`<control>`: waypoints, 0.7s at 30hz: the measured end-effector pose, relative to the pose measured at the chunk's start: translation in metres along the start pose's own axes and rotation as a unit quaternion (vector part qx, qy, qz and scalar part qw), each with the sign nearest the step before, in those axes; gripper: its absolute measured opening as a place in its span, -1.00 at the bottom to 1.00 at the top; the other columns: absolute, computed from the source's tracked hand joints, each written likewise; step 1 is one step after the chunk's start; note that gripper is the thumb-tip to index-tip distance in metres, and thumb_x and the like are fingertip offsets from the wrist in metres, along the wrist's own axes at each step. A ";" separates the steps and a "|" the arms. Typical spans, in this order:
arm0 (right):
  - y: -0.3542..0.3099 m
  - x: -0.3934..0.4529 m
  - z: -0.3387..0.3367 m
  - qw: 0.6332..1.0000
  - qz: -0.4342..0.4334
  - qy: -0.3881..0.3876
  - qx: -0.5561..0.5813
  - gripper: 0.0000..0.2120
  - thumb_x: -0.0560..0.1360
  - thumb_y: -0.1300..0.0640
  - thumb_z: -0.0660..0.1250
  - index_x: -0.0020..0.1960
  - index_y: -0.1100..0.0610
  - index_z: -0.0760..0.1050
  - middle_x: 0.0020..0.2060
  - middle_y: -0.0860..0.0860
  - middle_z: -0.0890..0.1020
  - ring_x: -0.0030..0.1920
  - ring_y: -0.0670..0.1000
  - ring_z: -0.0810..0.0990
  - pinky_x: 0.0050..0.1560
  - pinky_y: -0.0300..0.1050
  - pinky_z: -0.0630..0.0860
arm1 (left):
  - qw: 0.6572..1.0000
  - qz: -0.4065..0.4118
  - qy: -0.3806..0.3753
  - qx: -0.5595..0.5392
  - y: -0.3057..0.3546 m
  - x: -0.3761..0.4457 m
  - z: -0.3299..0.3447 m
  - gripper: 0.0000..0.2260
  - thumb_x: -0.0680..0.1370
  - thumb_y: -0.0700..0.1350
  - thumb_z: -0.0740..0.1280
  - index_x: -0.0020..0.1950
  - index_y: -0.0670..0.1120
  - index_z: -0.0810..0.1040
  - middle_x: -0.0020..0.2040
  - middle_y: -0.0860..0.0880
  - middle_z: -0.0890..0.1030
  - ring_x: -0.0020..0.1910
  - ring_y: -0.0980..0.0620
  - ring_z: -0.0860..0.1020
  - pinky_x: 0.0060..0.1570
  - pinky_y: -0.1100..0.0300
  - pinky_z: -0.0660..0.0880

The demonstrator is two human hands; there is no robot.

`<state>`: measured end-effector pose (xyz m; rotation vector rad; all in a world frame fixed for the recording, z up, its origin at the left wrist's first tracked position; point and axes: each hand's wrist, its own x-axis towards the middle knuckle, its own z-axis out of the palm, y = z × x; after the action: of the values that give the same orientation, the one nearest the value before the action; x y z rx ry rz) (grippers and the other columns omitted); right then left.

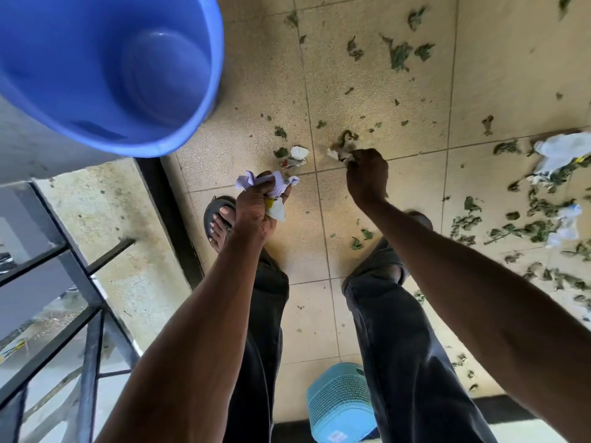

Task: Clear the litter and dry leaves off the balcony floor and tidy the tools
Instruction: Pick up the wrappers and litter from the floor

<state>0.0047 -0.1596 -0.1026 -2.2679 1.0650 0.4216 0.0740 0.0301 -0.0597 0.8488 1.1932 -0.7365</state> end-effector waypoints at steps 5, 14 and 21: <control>-0.010 -0.033 0.019 0.991 -0.083 -0.103 -0.037 -0.63 0.46 0.34 0.27 0.24 0.14 0.47 0.03 0.20 0.63 0.02 0.22 0.60 -0.09 -0.02 0.54 | 1.000 -0.001 0.017 -0.001 -0.001 -0.007 -0.004 -0.80 0.55 -0.45 0.21 -0.15 -0.19 0.47 -0.35 -0.08 0.66 -0.22 -0.05 0.64 -0.07 -0.05 0.61; -0.056 -0.009 0.063 0.974 -0.175 -0.123 -0.069 -0.63 0.42 0.42 0.29 0.19 0.22 0.59 0.43 0.17 0.29 0.37 0.22 0.30 0.18 0.04 0.46 | 0.999 0.017 0.017 0.022 0.013 -0.001 -0.034 -0.80 0.55 -0.44 0.21 -0.15 -0.19 0.49 -0.33 -0.05 0.68 -0.25 0.00 0.66 0.06 -0.04 0.56; -0.037 -0.005 0.065 0.984 -0.100 -0.118 -0.084 -0.65 0.49 0.34 0.22 0.23 0.20 0.58 0.22 0.16 0.52 0.25 0.18 0.47 0.15 -0.06 0.43 | 0.999 0.036 0.024 0.033 0.014 -0.005 -0.051 -0.79 0.54 -0.46 0.22 -0.19 -0.19 0.46 -0.38 -0.06 0.64 -0.26 -0.02 0.64 0.11 -0.10 0.54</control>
<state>0.0283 -0.0963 -0.1364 -2.3707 0.6992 0.6973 0.0601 0.0812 -0.0603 0.9638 1.1802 -0.7021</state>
